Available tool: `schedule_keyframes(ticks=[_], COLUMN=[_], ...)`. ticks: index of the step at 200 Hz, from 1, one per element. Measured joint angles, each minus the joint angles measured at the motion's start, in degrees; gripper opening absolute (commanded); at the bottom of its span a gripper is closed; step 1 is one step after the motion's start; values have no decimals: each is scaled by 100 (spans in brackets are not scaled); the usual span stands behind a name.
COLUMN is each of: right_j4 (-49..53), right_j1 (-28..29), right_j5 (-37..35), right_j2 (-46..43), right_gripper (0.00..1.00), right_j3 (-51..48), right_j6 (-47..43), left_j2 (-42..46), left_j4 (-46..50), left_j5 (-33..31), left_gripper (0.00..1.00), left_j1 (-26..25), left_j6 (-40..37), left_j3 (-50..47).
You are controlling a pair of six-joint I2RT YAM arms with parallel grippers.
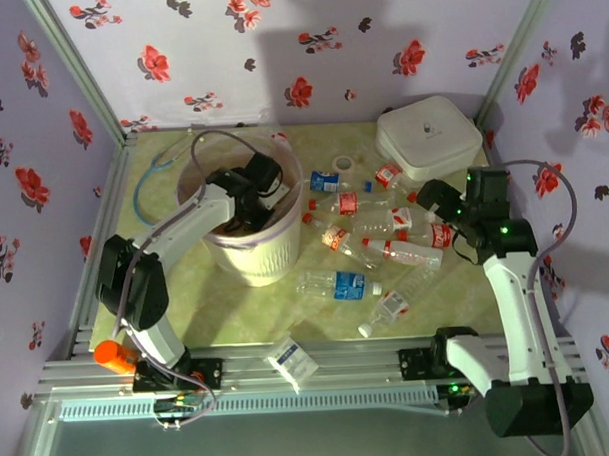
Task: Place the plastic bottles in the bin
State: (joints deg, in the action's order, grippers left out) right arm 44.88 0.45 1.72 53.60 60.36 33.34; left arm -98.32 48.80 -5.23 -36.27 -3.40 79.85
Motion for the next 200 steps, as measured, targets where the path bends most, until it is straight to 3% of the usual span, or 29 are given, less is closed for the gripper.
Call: schedule_keyframes(ticks=[14,24,46,71,110,154,200], right_j4=[4,11,94,275,831,1416,1051], right_j1=[-22,-46,-46,-57,-24,459,588], right_j5=[-42,-70,-175,-210,199,404,761], right_j2=[-63,-87,-107,-120,-133,-461,-575], right_gripper=[99,99,99,99,99,96,95], right_j3=[-33,-46,-87,-264,-621,-1429,-2540], right_j6=[2,4,31,162,614,1217,1954], left_j2=[-11,-42,-122,-127,-79,417,1180], left_j4=[-208,-293,-452,-516,-457,-282,0], left_j5=[24,37,42,37,26,-151,-599], left_gripper=[1,13,51,67,79,79,81], left_j1=[26,33,52,57,66,66,55], left_j6=[2,4,22,57,85,85,81], left_j3=[-229,-330,-448,-476,-295,400,1016])
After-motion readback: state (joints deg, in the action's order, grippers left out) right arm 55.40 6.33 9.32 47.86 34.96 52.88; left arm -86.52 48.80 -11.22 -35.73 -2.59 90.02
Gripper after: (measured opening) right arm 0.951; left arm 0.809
